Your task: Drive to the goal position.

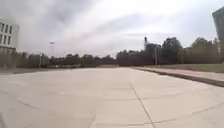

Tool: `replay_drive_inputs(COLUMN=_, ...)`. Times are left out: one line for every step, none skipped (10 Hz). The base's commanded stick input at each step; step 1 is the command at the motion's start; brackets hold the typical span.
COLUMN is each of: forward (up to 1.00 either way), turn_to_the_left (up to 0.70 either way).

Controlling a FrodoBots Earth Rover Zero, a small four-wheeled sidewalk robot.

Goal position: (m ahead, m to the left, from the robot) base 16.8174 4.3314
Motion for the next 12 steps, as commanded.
replay_drive_inputs(forward=0.7, turn_to_the_left=0.0)
replay_drive_inputs(forward=0.7, turn_to_the_left=0.0)
replay_drive_inputs(forward=0.7, turn_to_the_left=0.0)
replay_drive_inputs(forward=0.7, turn_to_the_left=0.0)
replay_drive_inputs(forward=0.7, turn_to_the_left=0.0)
replay_drive_inputs(forward=0.7, turn_to_the_left=0.0)
replay_drive_inputs(forward=0.7, turn_to_the_left=0.0)
replay_drive_inputs(forward=0.7, turn_to_the_left=0.0)
replay_drive_inputs(forward=0.7, turn_to_the_left=0.0)
replay_drive_inputs(forward=0.7, turn_to_the_left=0.0)
replay_drive_inputs(forward=0.7, turn_to_the_left=0.0)
replay_drive_inputs(forward=0.7, turn_to_the_left=0.0)
